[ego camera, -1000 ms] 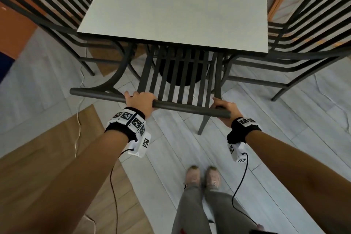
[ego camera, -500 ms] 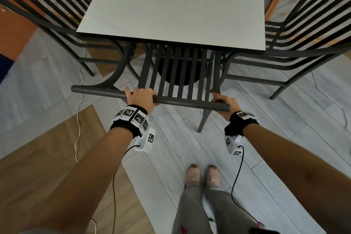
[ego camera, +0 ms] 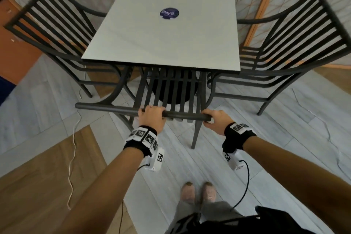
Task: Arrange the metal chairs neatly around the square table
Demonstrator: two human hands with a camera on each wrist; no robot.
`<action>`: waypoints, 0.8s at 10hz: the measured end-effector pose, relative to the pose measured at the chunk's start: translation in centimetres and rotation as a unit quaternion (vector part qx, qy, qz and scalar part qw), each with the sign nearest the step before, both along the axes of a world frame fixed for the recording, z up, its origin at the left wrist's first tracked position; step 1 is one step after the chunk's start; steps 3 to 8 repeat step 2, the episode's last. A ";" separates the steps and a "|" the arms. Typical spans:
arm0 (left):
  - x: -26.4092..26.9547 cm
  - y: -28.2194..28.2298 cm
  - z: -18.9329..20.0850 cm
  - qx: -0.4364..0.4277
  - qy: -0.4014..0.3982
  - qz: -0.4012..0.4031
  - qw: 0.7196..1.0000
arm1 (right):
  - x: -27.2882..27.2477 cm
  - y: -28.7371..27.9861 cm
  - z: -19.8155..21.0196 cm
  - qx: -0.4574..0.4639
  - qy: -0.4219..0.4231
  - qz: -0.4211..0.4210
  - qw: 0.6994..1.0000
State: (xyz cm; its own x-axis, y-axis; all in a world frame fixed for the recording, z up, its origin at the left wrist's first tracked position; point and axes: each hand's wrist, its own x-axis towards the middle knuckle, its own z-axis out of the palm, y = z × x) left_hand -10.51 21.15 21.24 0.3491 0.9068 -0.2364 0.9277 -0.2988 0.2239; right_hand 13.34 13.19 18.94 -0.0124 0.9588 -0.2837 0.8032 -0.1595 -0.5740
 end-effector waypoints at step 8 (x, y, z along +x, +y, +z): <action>2.5 -6.2 -0.3 0.013 -0.136 -0.094 0.986 | 1.5 -2.6 6.4 0.006 -0.036 0.070 0.997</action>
